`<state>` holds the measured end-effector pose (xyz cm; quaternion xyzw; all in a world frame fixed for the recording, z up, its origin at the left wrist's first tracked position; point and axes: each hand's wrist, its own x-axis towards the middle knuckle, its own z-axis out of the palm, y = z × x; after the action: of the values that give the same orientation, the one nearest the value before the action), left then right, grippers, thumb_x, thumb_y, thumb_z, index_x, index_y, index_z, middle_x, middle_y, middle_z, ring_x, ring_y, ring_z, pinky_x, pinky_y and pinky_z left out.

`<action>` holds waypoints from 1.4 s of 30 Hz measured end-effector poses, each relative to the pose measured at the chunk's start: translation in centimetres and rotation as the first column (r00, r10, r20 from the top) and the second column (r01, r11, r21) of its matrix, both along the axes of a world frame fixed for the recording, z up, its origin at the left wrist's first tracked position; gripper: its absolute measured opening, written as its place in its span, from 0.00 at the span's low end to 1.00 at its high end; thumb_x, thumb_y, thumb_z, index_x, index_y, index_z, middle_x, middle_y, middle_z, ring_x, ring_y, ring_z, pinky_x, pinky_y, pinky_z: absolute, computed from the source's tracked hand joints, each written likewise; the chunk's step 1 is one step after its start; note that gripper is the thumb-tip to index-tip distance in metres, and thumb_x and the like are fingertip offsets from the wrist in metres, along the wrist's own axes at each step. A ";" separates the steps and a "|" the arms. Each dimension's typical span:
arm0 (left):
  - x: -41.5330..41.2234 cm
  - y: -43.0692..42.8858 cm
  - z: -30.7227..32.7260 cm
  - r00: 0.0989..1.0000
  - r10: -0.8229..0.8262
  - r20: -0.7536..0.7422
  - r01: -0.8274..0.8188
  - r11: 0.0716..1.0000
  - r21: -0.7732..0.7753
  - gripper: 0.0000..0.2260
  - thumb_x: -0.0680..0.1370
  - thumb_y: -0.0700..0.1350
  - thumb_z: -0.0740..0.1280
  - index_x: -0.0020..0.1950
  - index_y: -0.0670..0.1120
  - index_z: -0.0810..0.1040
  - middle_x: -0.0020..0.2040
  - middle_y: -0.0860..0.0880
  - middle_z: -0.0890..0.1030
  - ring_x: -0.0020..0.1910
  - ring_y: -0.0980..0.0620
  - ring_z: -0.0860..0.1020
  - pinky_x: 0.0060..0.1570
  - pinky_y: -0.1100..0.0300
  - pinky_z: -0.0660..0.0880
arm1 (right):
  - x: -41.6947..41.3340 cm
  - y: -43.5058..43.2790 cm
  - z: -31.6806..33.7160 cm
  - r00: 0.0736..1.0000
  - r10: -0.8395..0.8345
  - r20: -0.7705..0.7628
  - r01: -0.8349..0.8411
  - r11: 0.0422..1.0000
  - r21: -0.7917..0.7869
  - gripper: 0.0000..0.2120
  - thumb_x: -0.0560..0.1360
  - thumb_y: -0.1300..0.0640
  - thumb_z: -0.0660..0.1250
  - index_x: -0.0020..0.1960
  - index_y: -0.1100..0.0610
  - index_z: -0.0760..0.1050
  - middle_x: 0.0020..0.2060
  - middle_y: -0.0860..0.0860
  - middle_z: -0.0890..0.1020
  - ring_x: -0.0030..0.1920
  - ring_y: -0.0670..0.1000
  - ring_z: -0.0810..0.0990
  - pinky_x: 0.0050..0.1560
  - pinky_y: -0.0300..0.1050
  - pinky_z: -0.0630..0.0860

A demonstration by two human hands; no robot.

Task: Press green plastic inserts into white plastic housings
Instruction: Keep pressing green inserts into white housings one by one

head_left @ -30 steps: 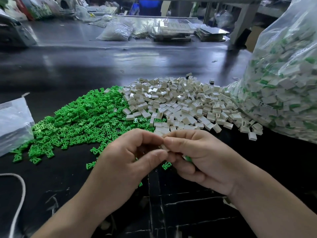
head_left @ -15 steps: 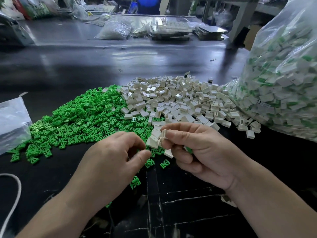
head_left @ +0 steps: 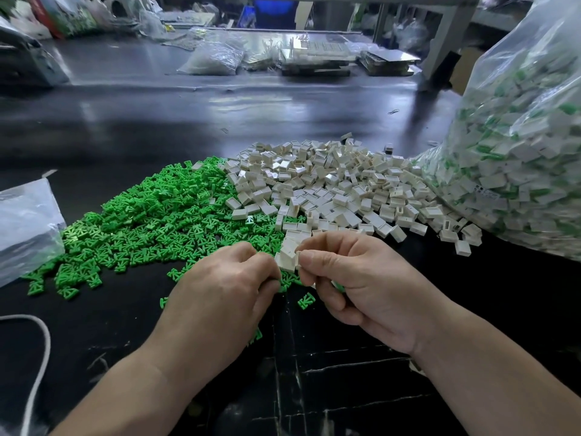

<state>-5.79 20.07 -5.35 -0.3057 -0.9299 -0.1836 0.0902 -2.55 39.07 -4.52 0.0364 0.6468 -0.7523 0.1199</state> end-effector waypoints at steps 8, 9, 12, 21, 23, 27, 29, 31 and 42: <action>0.1 0.0 0.1 0.935 -0.001 0.354 -0.194 0.834 0.516 0.11 0.76 0.45 0.69 0.54 0.62 0.80 0.42 0.56 0.81 0.41 0.59 0.79 0.40 0.72 0.75 | 0.0 0.1 -0.3 1.000 0.012 -0.018 -0.012 1.000 -0.005 0.07 0.78 0.60 0.70 0.45 0.51 0.85 0.38 0.52 0.82 0.25 0.45 0.69 0.20 0.36 0.63; 0.2 0.0 0.3 0.915 -0.047 0.401 -0.206 0.799 0.564 0.12 0.76 0.44 0.69 0.53 0.61 0.81 0.42 0.55 0.81 0.40 0.57 0.81 0.40 0.69 0.77 | 0.0 0.1 -0.3 1.000 0.013 -0.024 -0.013 1.000 0.006 0.07 0.78 0.59 0.70 0.45 0.51 0.85 0.38 0.52 0.82 0.25 0.45 0.69 0.20 0.36 0.63; 0.4 0.4 0.5 0.881 -0.124 0.457 -0.237 0.720 0.652 0.09 0.75 0.43 0.71 0.46 0.58 0.82 0.39 0.53 0.84 0.36 0.57 0.83 0.37 0.68 0.78 | 0.1 -0.1 -0.2 0.999 0.001 -0.048 0.002 0.999 0.052 0.06 0.79 0.57 0.69 0.46 0.52 0.84 0.37 0.53 0.81 0.25 0.46 0.68 0.21 0.36 0.62; 0.4 0.4 0.8 0.758 -0.314 0.572 -0.385 0.492 0.781 0.09 0.69 0.53 0.72 0.42 0.48 0.82 0.35 0.46 0.80 0.33 0.50 0.78 0.32 0.62 0.76 | 0.5 -0.4 0.6 0.998 0.017 -0.052 -0.013 0.997 0.075 0.06 0.74 0.50 0.72 0.39 0.50 0.82 0.31 0.50 0.77 0.25 0.46 0.66 0.20 0.36 0.61; 0.4 0.5 0.8 0.701 -0.399 0.591 -0.434 0.419 0.798 0.07 0.69 0.50 0.72 0.41 0.47 0.83 0.37 0.44 0.81 0.34 0.48 0.79 0.30 0.61 0.75 | 0.5 -0.4 0.6 0.997 0.032 -0.063 -0.028 0.997 0.065 0.07 0.74 0.49 0.72 0.38 0.49 0.81 0.30 0.49 0.76 0.24 0.45 0.66 0.20 0.36 0.61; 0.4 0.6 0.9 0.688 -0.431 0.584 -0.439 0.394 0.808 0.05 0.69 0.48 0.71 0.41 0.47 0.83 0.38 0.43 0.82 0.33 0.48 0.80 0.29 0.60 0.75 | 0.5 -0.4 0.5 0.991 0.045 -0.129 -0.038 0.998 0.050 0.07 0.71 0.47 0.72 0.40 0.50 0.81 0.31 0.51 0.75 0.24 0.46 0.66 0.20 0.35 0.62; 0.5 0.6 0.9 0.699 -0.419 0.579 -0.434 0.395 0.810 0.05 0.70 0.48 0.72 0.41 0.47 0.83 0.38 0.43 0.82 0.34 0.48 0.80 0.29 0.60 0.75 | 0.5 -0.4 0.4 0.987 0.050 -0.155 -0.042 0.998 0.054 0.06 0.72 0.47 0.71 0.41 0.50 0.81 0.31 0.51 0.75 0.24 0.45 0.66 0.20 0.35 0.62; 0.5 0.6 0.8 0.711 -0.416 0.567 -0.423 0.390 0.818 0.05 0.72 0.48 0.73 0.42 0.47 0.83 0.38 0.43 0.82 0.34 0.48 0.80 0.29 0.61 0.76 | 0.5 -0.3 0.3 0.984 0.053 -0.171 -0.044 0.998 0.053 0.06 0.73 0.47 0.71 0.42 0.50 0.81 0.31 0.50 0.75 0.24 0.45 0.67 0.21 0.34 0.63; 0.8 0.9 0.5 0.706 -0.439 0.555 -0.429 0.358 0.829 0.06 0.70 0.50 0.72 0.39 0.48 0.82 0.36 0.43 0.81 0.32 0.48 0.78 0.28 0.61 0.74 | 0.4 -0.5 -0.3 0.959 0.029 -0.280 0.007 0.992 0.126 0.06 0.76 0.48 0.70 0.46 0.50 0.82 0.31 0.47 0.77 0.24 0.43 0.69 0.23 0.32 0.65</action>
<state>-5.03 20.99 -4.82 -0.1047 -0.6077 -0.7784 -0.1179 -2.17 38.60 -4.79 -0.0671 0.7035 -0.7070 0.0284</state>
